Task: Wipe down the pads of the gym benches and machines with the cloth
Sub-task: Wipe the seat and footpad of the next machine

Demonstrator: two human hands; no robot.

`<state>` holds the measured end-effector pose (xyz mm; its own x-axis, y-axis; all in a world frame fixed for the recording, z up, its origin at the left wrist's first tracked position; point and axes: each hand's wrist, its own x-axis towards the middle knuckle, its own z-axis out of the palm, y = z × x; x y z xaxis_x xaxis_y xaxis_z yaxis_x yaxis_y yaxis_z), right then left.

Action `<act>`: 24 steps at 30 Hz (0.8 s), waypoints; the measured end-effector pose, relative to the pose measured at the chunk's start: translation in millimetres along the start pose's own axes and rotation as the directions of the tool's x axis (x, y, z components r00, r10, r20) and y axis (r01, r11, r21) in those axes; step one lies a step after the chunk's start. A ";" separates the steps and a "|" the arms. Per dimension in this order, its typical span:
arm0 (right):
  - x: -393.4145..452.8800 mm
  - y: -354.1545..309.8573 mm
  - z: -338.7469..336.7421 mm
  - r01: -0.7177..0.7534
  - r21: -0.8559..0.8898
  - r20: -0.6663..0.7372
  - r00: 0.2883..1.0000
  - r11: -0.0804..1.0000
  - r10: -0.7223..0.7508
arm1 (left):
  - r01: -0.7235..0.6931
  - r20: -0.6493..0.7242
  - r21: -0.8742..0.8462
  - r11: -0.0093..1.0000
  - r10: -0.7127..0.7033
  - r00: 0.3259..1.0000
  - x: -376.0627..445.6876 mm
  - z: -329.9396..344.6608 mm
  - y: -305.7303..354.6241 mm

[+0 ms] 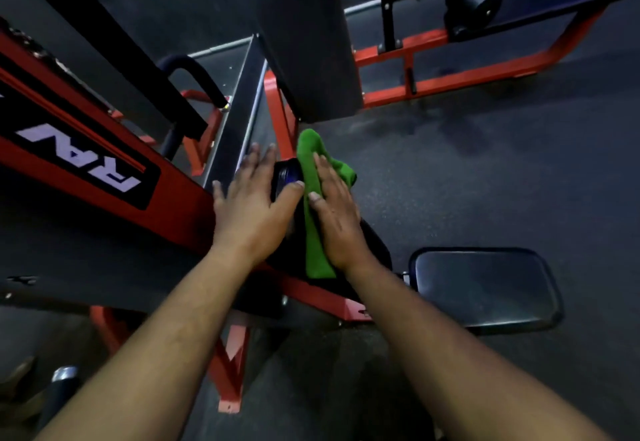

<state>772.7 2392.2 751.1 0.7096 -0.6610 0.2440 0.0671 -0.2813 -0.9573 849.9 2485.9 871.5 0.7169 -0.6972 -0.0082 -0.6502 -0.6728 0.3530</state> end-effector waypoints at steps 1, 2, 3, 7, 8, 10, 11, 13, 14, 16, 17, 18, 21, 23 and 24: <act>0.1 20.5 -4.4 -0.042 -0.005 0.013 0.999 0.999 0.042 | -0.025 -0.016 0.000 1.000 0.025 1.000 -1.4 0.5 2.0; -5.0 40.3 -8.2 -0.120 -0.016 0.017 0.993 0.993 0.121 | -0.069 -0.026 0.002 0.998 0.069 0.997 -2.8 1.1 2.9; -11.9 56.9 -12.2 -0.223 -0.009 0.017 0.975 0.975 0.223 | -0.122 -0.033 0.002 0.992 0.122 0.992 -2.8 0.3 3.5; -27.9 58.0 -13.3 -0.399 0.059 0.003 0.917 0.915 0.400 | -0.208 -0.035 0.031 0.978 0.209 0.977 -1.6 -0.4 -0.9; -24.8 44.4 -11.4 -0.362 0.090 -0.006 0.932 0.928 0.364 | -0.224 -0.032 0.034 0.974 0.225 0.974 -1.6 0.4 -1.4; -16.3 11.5 -3.3 -0.229 0.131 -0.007 0.973 0.965 0.232 | -0.298 -0.029 0.032 0.954 0.299 0.954 -1.7 0.2 -1.1; -12.8 -2.3 -1.3 -0.186 0.148 0.003 0.982 0.971 0.188 | -0.364 -0.014 0.055 0.930 0.365 0.931 -0.3 -0.3 -1.0; -13.0 -8.3 -0.3 -0.111 0.159 0.020 0.994 0.981 0.110 | -0.511 0.072 0.158 0.845 0.506 0.859 3.3 -2.8 -3.0; -18.8 1.6 -0.9 -0.079 0.138 0.018 0.997 0.987 0.077 | -0.562 0.128 0.207 0.801 0.547 0.827 5.5 -4.7 -4.1; -34.7 37.4 -1.9 -0.097 0.079 -0.012 0.995 0.992 0.098 | -0.608 0.202 0.235 0.758 0.574 0.794 10.2 -10.2 -4.4; -41.8 56.2 -5.1 -0.190 0.070 -0.024 0.981 0.979 0.192 | -0.599 0.205 0.211 0.773 0.564 0.800 13.0 -12.8 -3.6; -52.8 73.1 -8.1 -0.318 0.086 -0.041 0.946 0.944 0.322 | -0.579 0.202 0.164 0.799 0.547 0.812 14.3 -13.0 -2.1; -68.1 90.0 -10.0 -0.571 0.185 -0.062 0.806 0.800 0.589 | -0.472 0.163 0.034 0.881 0.461 0.872 11.0 -12.0 5.0; -58.4 63.1 -5.2 -0.464 0.228 -0.095 0.864 0.856 0.494 | -0.453 0.134 0.055 0.890 0.443 0.886 8.2 -9.4 7.0; -50.7 44.1 -1.0 -0.357 0.219 -0.102 0.917 0.908 0.385 | -0.457 0.125 0.082 0.886 0.445 0.887 7.3 -9.3 7.2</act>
<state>739.0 2412.6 696.7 0.6052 -0.7856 -0.1288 -0.0383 0.1329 -0.9904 852.8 2478.3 882.6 0.3144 -0.9487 0.0329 -0.9240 -0.2979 0.2398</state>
